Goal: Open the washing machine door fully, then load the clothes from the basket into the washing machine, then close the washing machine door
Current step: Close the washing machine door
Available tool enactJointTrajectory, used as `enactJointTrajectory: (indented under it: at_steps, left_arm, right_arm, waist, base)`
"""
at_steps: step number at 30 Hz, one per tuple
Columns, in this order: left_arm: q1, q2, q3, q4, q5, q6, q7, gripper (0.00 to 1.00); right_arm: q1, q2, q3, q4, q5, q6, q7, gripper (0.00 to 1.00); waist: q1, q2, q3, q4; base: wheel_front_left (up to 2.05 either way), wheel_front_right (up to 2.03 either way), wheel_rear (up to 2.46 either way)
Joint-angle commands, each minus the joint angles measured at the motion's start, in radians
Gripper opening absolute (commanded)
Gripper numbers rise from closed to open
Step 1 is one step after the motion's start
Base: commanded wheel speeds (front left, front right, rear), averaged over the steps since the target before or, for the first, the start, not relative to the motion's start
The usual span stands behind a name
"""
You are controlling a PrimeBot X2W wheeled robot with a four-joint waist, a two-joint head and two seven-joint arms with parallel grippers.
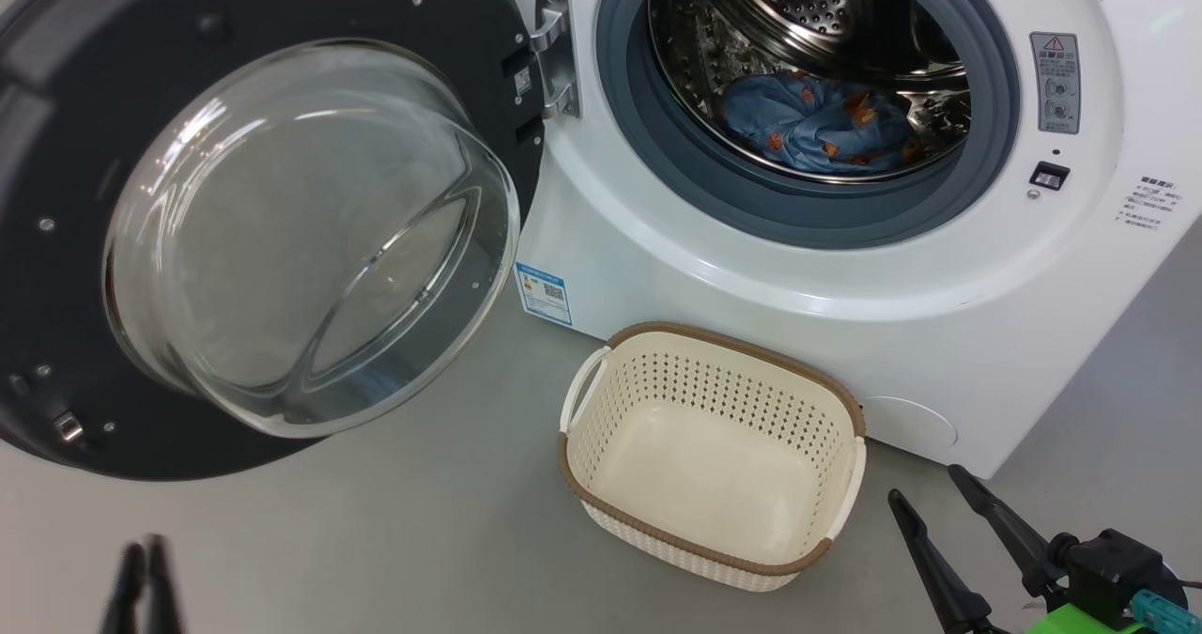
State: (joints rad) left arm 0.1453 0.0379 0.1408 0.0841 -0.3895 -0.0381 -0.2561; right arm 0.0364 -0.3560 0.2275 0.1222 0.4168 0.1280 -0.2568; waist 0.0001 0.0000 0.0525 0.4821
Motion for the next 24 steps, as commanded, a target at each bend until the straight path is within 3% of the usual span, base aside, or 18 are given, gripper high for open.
enactJointTrajectory:
  at_steps: [1,7,10,13,16,20,24]
  left_arm:
    - [-0.045,0.012,0.066,-0.061,-0.019,-0.009,-0.006,0.0]
    - [-0.134,0.013,0.228,-0.235,-0.027,-0.068,-0.006,0.0]
    - [-0.206,0.047,0.302,-0.275,-0.049,-0.086,-0.006,0.0]
    - [-0.289,0.115,0.35,-0.26,-0.11,-0.091,-0.006,0.0]
    - [-0.361,0.217,0.362,-0.204,-0.177,-0.092,-0.006,0.0]
    - [-0.459,0.334,0.372,-0.071,-0.306,-0.092,0.013,0.0]
    - [-0.569,0.431,0.37,0.103,-0.451,-0.092,0.11,0.0]
  right_arm:
    - [-0.014,-0.019,0.016,-0.023,0.008,0.003,-0.005,1.0]
    - [0.016,-0.015,-0.007,-0.029,0.009,0.003,-0.005,1.0]
    - [0.031,-0.009,-0.016,-0.033,0.007,0.003,-0.005,1.0]
    - [0.041,-0.004,-0.02,-0.037,0.004,0.003,-0.005,1.0]
    - [0.042,-0.005,-0.02,-0.038,0.005,0.003,-0.005,1.0]
    - [0.039,-0.01,-0.022,-0.045,0.006,0.003,-0.005,1.0]
    - [0.041,-0.016,-0.027,-0.051,0.006,0.003,-0.005,1.0]
  waist:
    - [-0.0001,0.0,0.0,0.002]
    - [-0.0001,0.0,0.005,0.003]
    - [-0.0001,0.0,0.007,0.002]
    - [-0.0001,0.0,0.008,-0.002]
    - [-0.0001,0.0,0.012,-0.009]
    - [-0.0001,0.0,0.024,-0.019]
    - [-0.0001,0.0,0.04,-0.025]
  base:
    - [0.0,0.0,0.0]
    - [0.0,0.0,0.0]
    - [0.0,0.0,0.0]
    - [0.0,0.0,0.0]
    - [0.0,0.0,0.0]
    - [0.0,0.0,0.0]
    - [0.0,0.0,0.0]
